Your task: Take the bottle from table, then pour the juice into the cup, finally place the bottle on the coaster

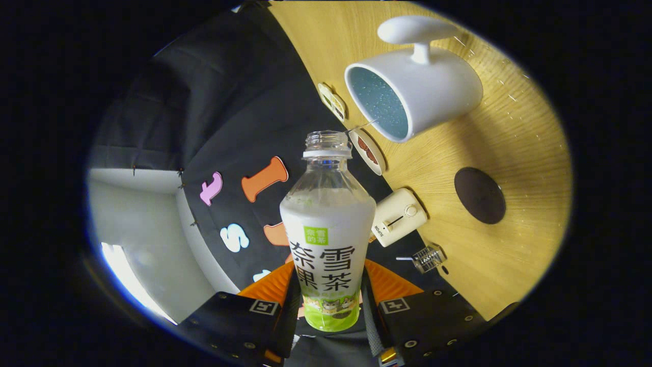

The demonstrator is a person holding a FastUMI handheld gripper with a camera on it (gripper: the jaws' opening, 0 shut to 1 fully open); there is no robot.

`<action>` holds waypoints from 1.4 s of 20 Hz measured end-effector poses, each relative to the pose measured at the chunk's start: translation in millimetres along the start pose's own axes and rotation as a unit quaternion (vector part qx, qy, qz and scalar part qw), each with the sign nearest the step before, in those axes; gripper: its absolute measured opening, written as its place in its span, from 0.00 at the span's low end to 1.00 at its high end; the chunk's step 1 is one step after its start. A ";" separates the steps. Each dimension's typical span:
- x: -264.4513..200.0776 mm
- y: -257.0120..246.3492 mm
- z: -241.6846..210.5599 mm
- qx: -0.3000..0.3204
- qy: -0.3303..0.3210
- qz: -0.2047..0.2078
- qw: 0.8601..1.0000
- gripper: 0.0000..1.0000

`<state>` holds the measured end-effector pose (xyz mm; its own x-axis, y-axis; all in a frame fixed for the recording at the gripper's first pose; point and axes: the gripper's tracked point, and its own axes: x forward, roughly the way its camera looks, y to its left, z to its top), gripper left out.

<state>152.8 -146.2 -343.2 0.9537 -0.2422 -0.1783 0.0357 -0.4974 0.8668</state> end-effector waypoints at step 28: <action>30.0 -56.1 -11.7 -0.813 0.104 -0.009 0.573 0.58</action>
<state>183.0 -115.8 -391.7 0.9577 -0.0601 -0.2814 0.1157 0.9759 0.1852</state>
